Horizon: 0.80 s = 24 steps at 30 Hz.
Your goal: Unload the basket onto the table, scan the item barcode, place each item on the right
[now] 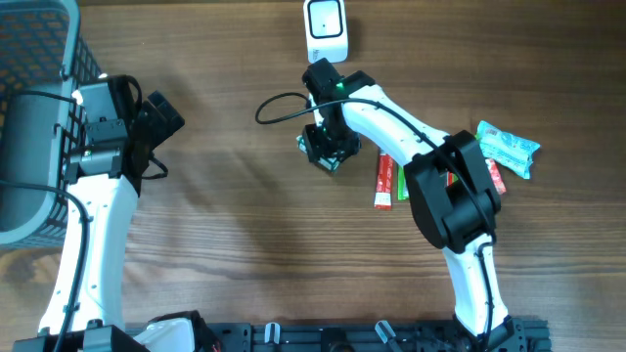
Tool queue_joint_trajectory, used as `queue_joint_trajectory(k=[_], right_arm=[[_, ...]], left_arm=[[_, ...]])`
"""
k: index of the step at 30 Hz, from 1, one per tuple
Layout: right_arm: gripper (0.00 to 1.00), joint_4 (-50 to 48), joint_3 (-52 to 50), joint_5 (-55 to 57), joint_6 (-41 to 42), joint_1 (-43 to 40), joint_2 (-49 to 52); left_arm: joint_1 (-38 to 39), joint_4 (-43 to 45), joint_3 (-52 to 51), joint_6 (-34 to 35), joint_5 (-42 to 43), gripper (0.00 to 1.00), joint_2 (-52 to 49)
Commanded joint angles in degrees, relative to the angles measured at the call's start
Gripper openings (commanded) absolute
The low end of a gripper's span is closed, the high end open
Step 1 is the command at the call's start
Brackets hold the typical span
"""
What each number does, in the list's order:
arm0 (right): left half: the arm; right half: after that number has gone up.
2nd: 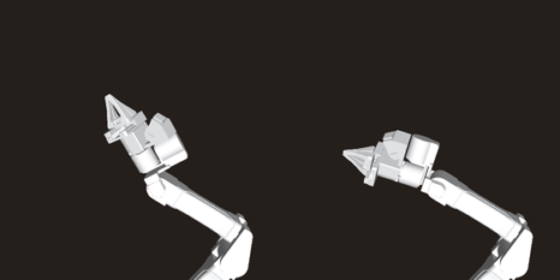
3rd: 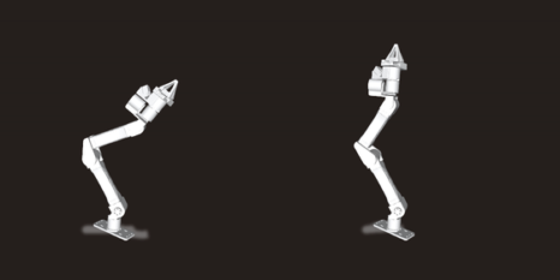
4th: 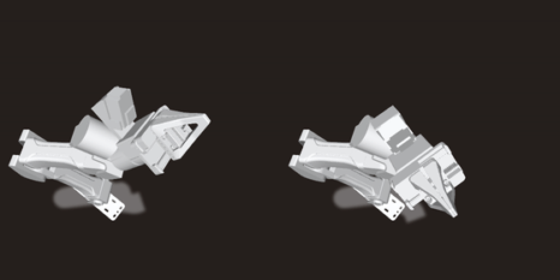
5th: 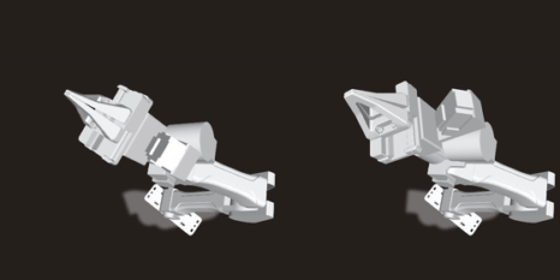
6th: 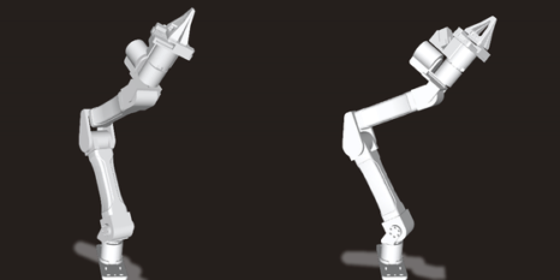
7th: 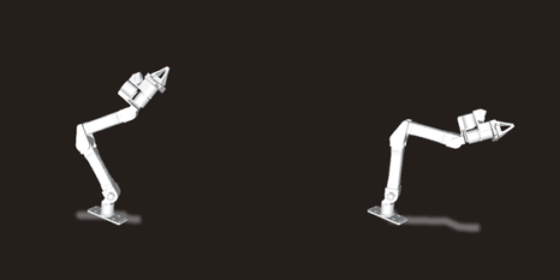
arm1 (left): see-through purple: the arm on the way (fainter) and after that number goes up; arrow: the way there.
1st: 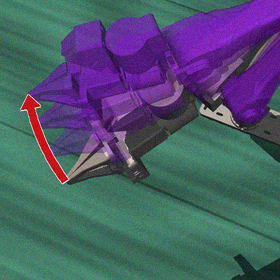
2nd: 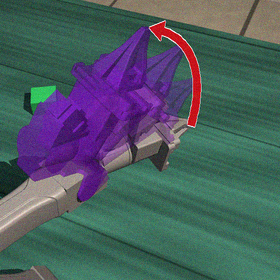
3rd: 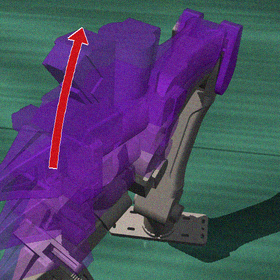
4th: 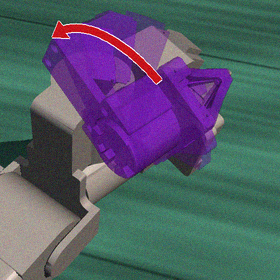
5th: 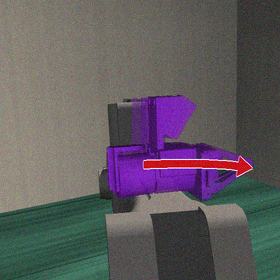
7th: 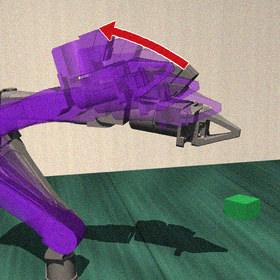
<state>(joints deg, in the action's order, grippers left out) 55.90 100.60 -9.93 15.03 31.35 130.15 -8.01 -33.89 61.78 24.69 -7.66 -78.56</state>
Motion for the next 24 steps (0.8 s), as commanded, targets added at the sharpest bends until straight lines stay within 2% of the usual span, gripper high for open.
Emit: queue_joint_trajectory(k=[1,4,7,10,15,17,21,23,24], right_arm=[[0.57,0.66,-0.5,3.5,-4.57,-1.03,-2.34],[0.56,2.23,-0.52,-0.85,-4.59,-1.49,-2.34],[0.49,4.83,-0.52,-8.74,-5.42,-1.75,-2.62],[0.47,6.62,-0.52,-9.01,-7.85,-1.77,-5.33],[0.52,6.78,-0.52,-12.04,-12.13,-2.93,-10.23],[0.58,6.54,-0.52,-12.0,-12.24,-3.76,-10.78],[0.62,5.6,-1.14,-11.58,-12.57,-6.88,-10.67],[0.55,3.58,-2.4,-12.63,-13.2,-6.97,-10.67],[0.42,1.95,-3.56,-14.51,-14.21,-6.45,-10.67]], left_arm=[[-0.2,0.2,0.37,-0.28,-0.55,1.0,-0.24],[-0.2,0.2,0.37,-0.28,-0.55,1.0,-0.24],[-0.2,0.2,0.37,-0.28,-0.55,1.0,-0.24],[-0.2,0.2,0.37,-0.28,-0.55,1.0,-0.24],[-0.2,0.2,0.37,-0.28,-0.55,1.0,-0.24],[-0.2,0.2,0.37,-0.28,-0.55,1.0,-0.24],[-0.2,0.2,0.37,-0.28,-0.55,1.0,-0.24],[-0.2,0.2,0.37,-0.28,-0.55,1.0,-0.24],[-0.2,0.2,0.37,-0.28,-0.55,1.0,-0.24]])
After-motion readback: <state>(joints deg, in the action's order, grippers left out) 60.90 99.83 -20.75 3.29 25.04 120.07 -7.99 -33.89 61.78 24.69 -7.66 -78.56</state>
